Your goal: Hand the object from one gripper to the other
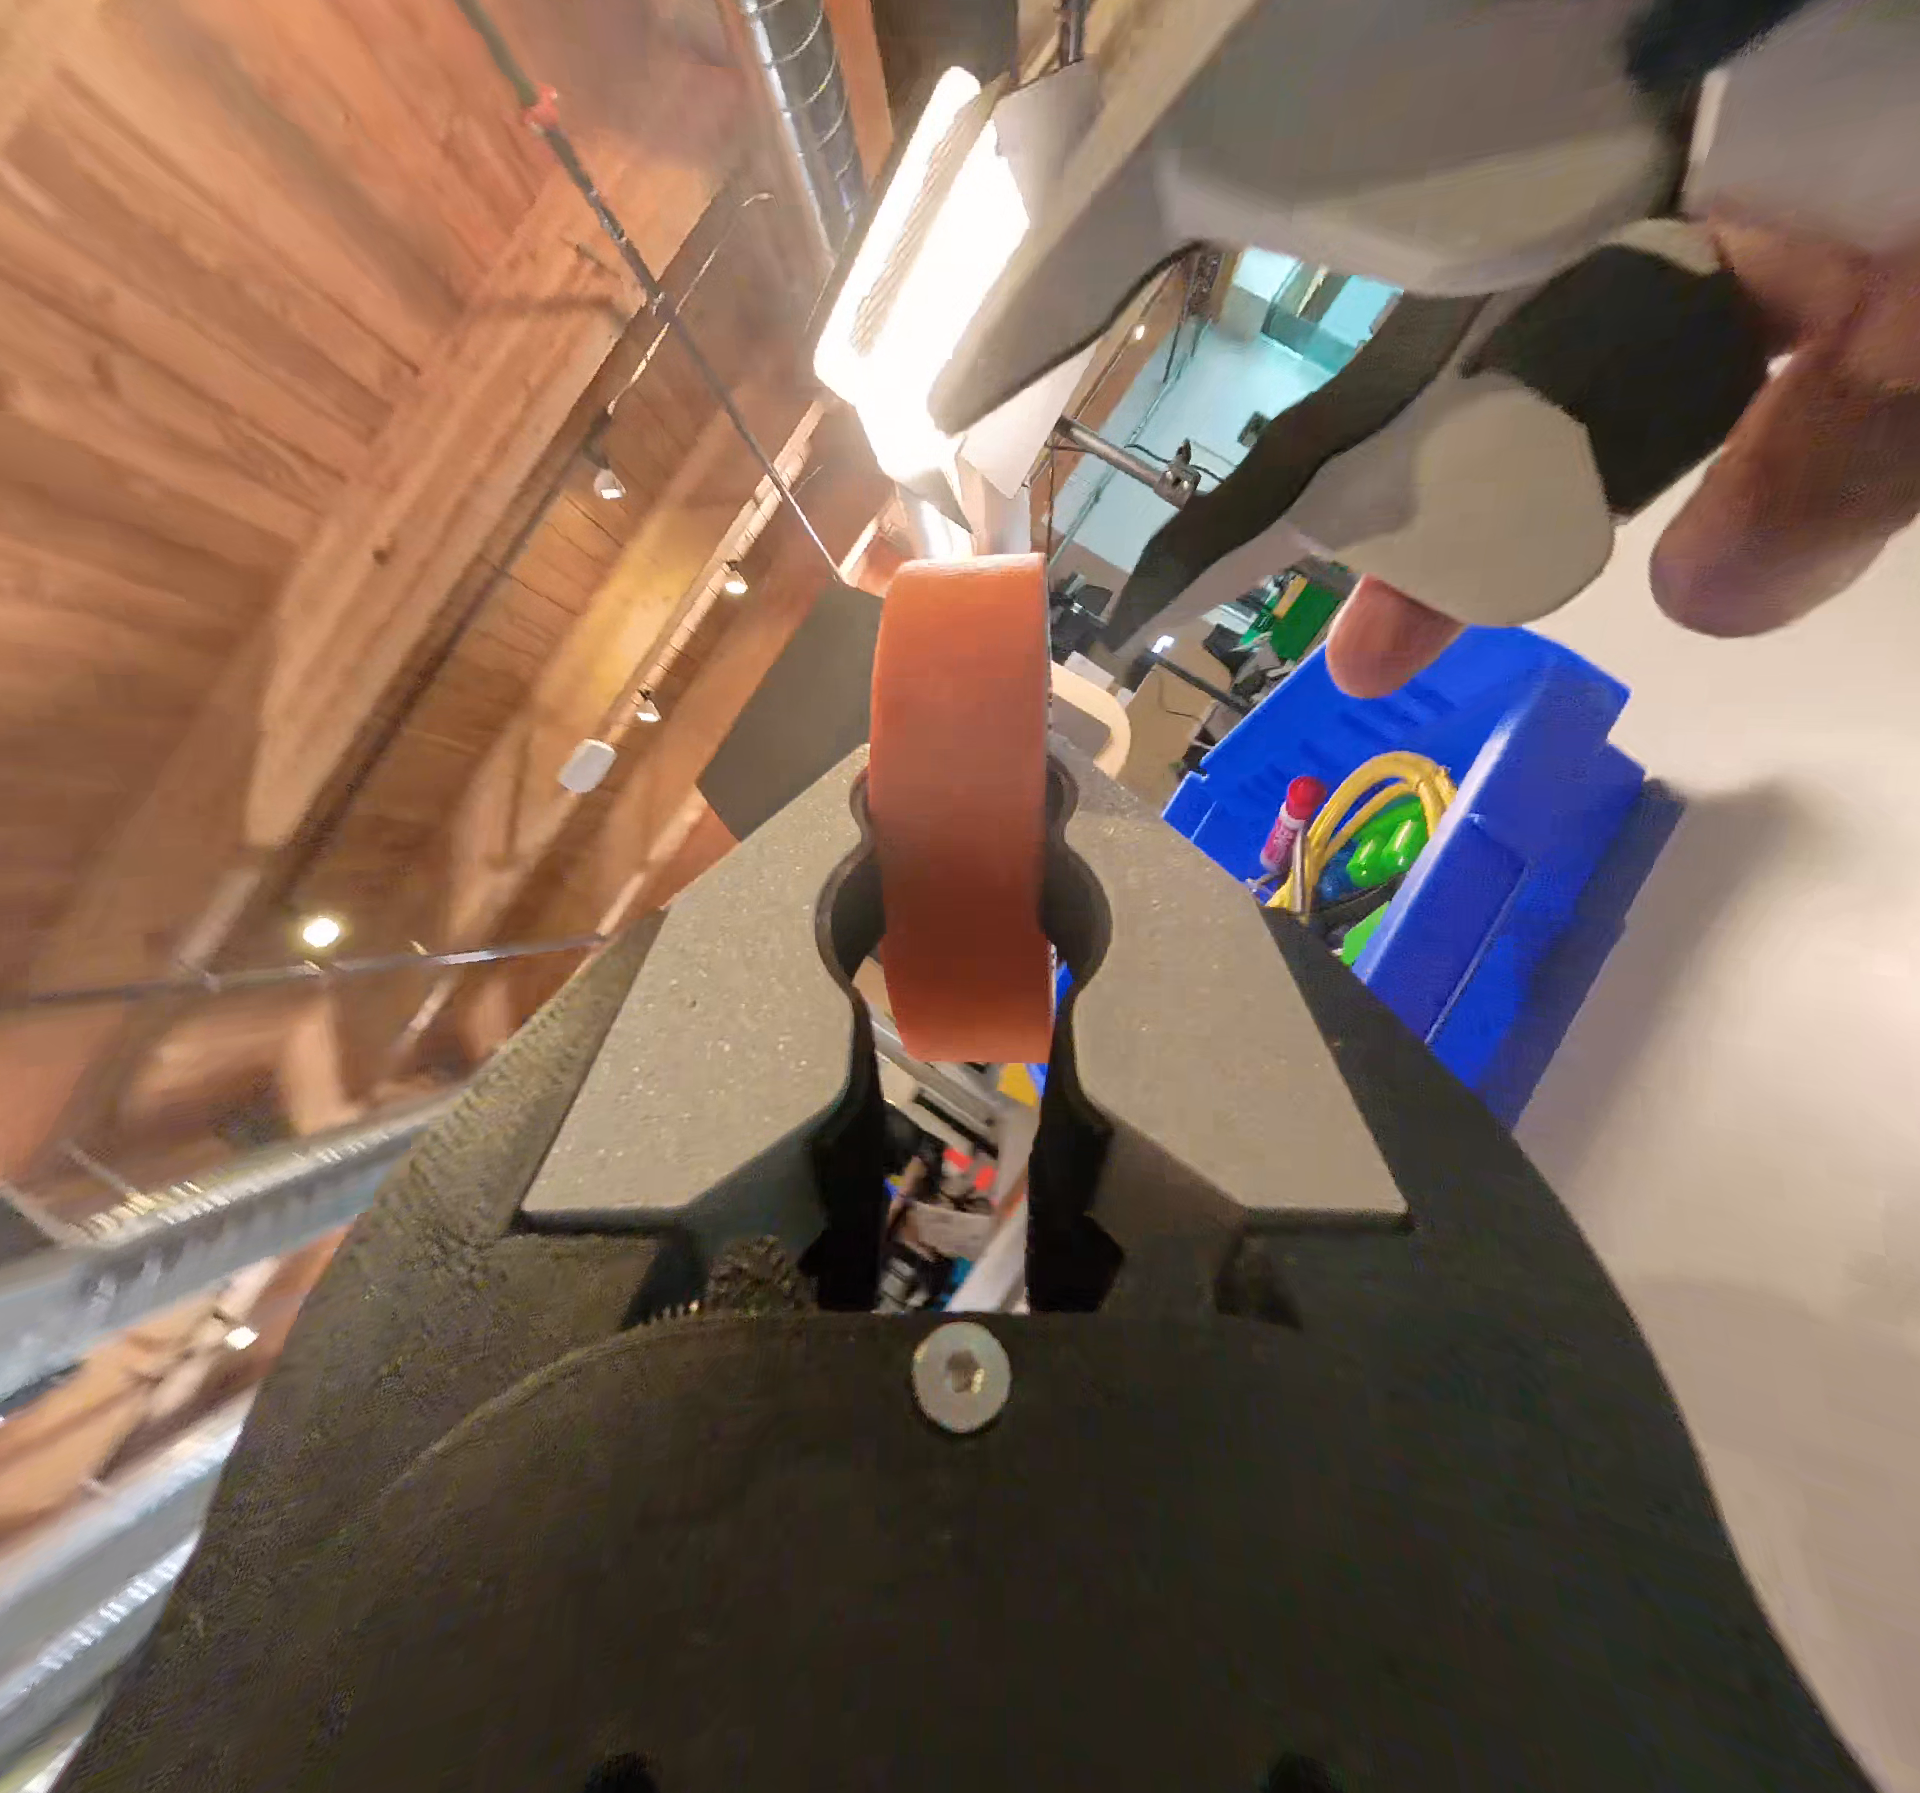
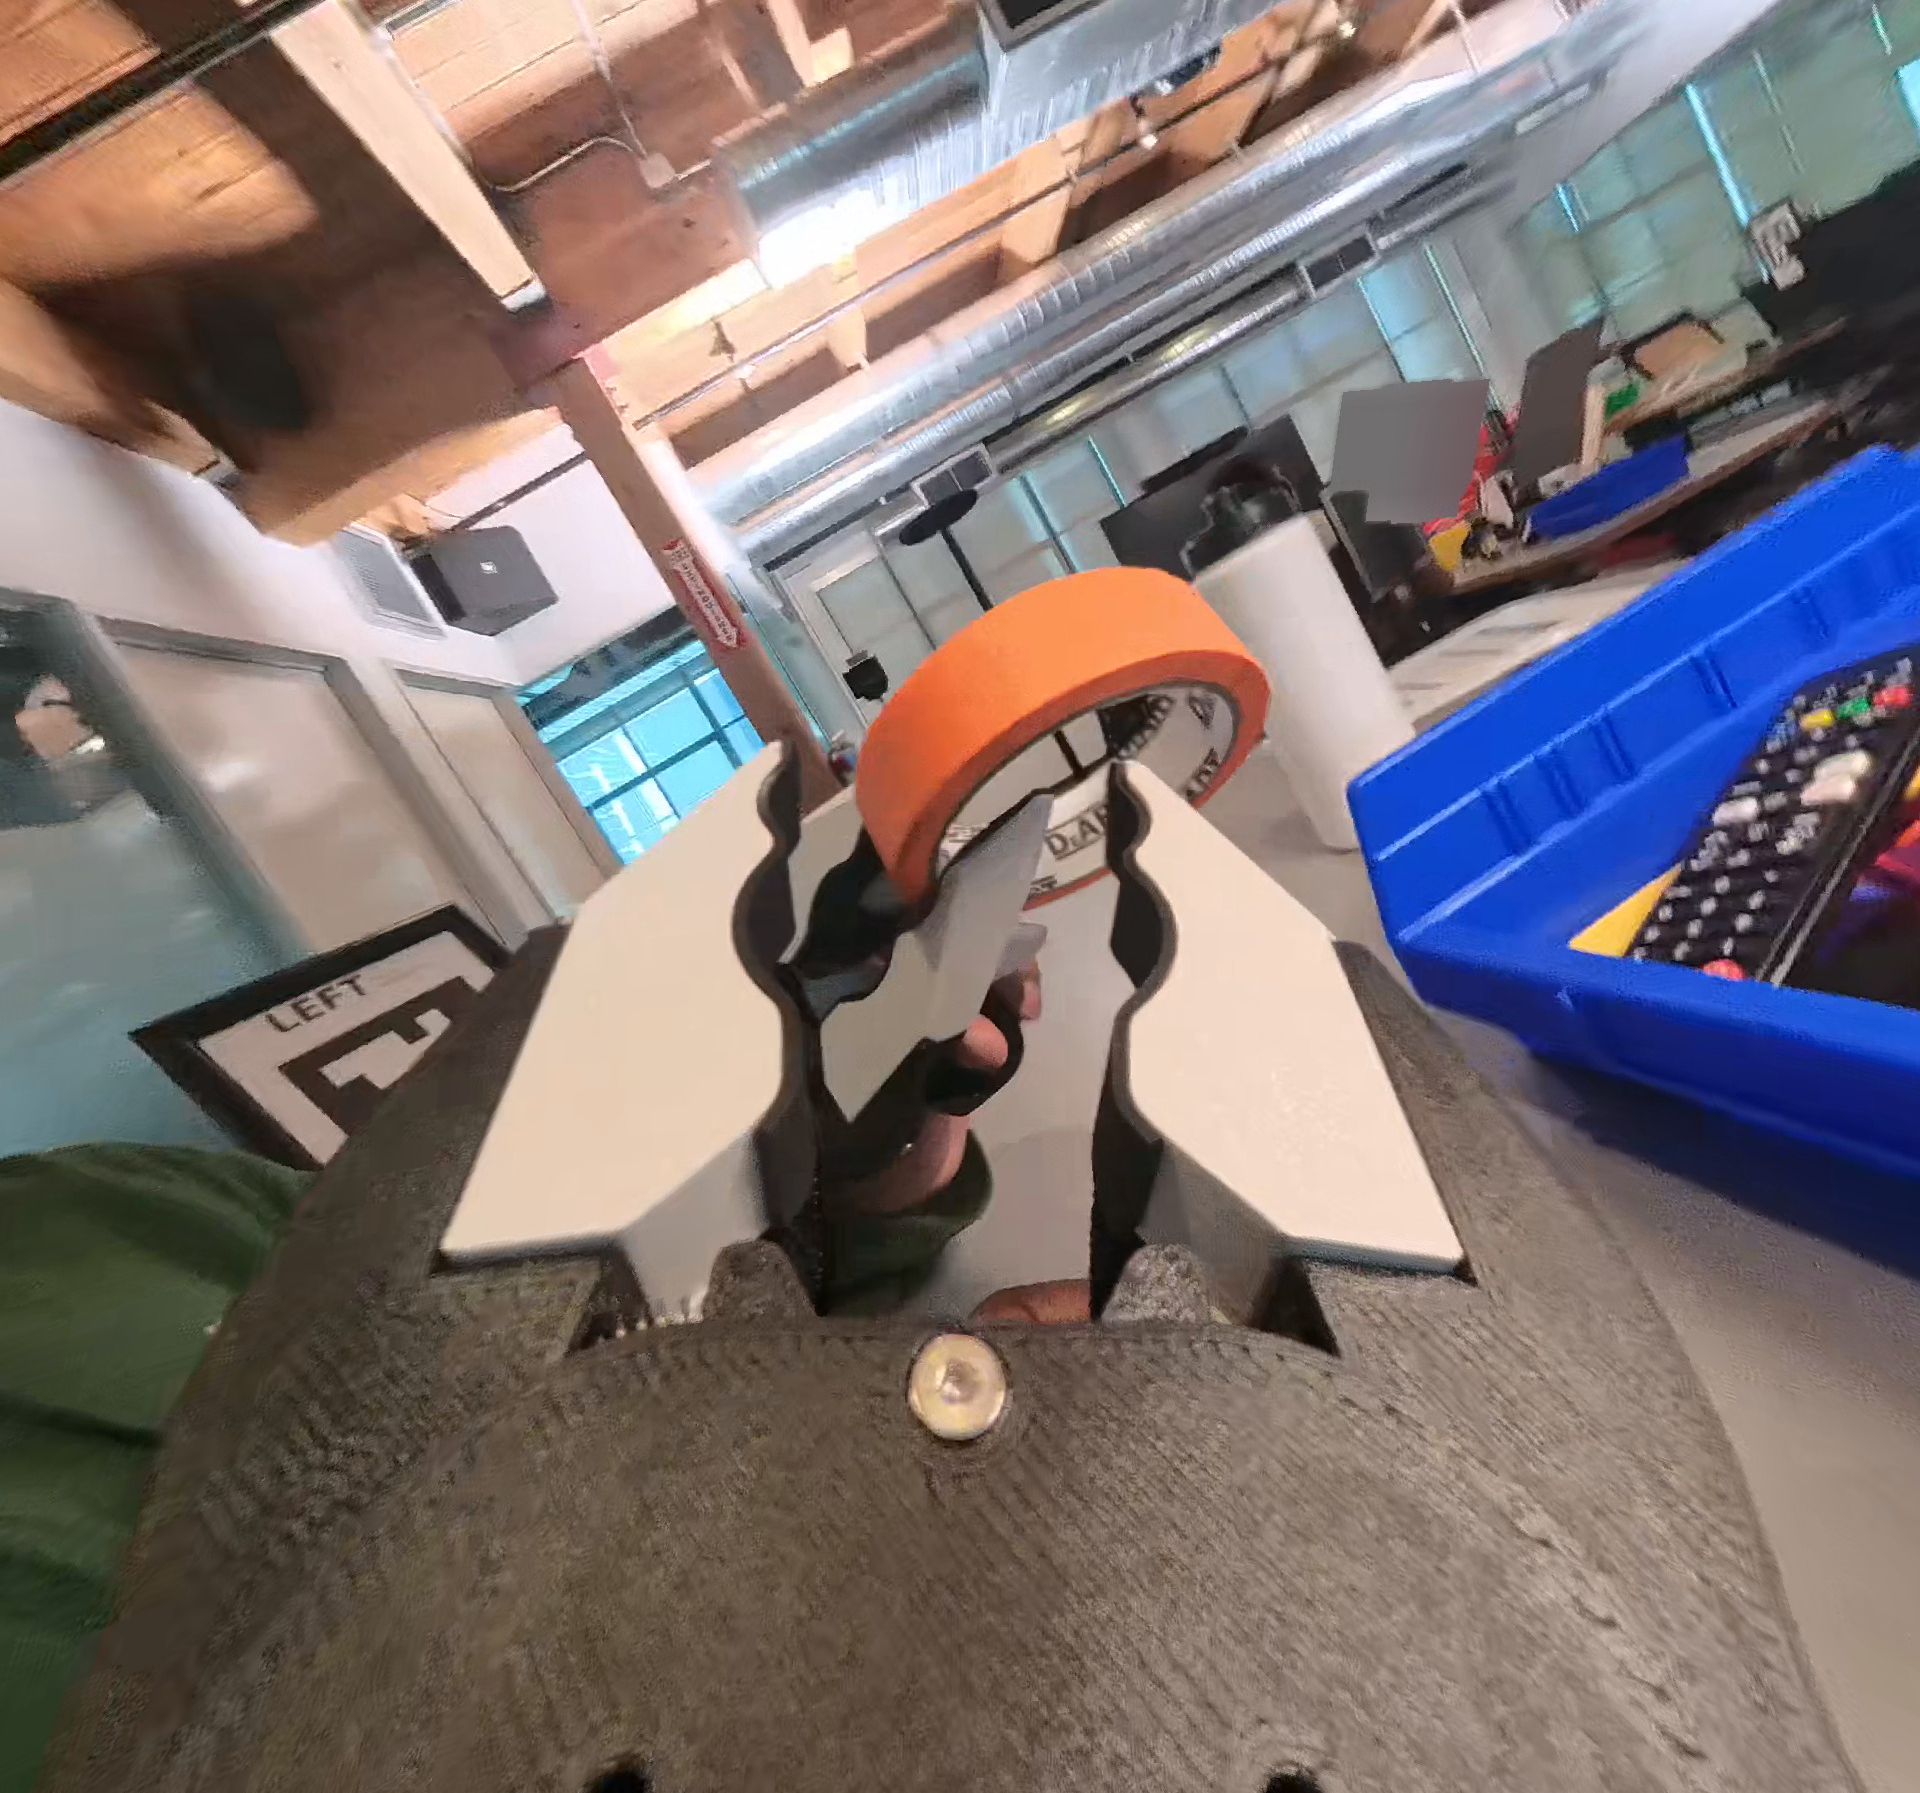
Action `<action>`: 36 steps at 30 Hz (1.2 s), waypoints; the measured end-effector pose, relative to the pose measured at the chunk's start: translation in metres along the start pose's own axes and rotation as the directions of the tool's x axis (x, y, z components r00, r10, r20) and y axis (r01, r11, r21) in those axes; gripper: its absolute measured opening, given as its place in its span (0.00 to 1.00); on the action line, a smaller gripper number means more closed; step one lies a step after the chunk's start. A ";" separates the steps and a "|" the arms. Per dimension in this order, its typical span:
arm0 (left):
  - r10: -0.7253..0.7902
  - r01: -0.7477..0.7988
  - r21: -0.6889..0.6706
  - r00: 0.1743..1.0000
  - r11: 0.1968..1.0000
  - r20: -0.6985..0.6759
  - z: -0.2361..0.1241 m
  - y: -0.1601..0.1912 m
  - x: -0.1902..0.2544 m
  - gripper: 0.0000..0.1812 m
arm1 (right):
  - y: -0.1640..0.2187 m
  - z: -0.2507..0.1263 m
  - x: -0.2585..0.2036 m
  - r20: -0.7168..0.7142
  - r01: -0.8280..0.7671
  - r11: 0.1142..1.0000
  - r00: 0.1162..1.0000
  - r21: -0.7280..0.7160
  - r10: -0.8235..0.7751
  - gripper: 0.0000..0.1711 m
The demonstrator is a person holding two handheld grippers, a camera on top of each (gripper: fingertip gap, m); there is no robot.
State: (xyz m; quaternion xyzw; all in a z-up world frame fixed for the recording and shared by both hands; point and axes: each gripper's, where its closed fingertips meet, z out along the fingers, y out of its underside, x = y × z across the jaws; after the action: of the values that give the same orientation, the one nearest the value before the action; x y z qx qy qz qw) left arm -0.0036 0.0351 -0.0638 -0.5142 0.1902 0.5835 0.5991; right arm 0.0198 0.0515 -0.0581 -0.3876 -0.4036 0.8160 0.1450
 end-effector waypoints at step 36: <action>-0.880 0.964 -0.176 0.098 0.200 -0.465 -0.009 -0.005 -0.002 0.44 | 0.001 -0.003 -0.055 0.194 0.255 0.966 0.946 0.042 -0.258 0.17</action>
State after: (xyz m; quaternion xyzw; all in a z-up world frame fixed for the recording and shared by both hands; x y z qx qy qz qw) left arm 0.0041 0.0278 -0.0636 -0.5871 0.0135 -0.0871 0.8047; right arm 0.0586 0.0220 -0.0315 -0.2476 -0.4565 0.8279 0.2121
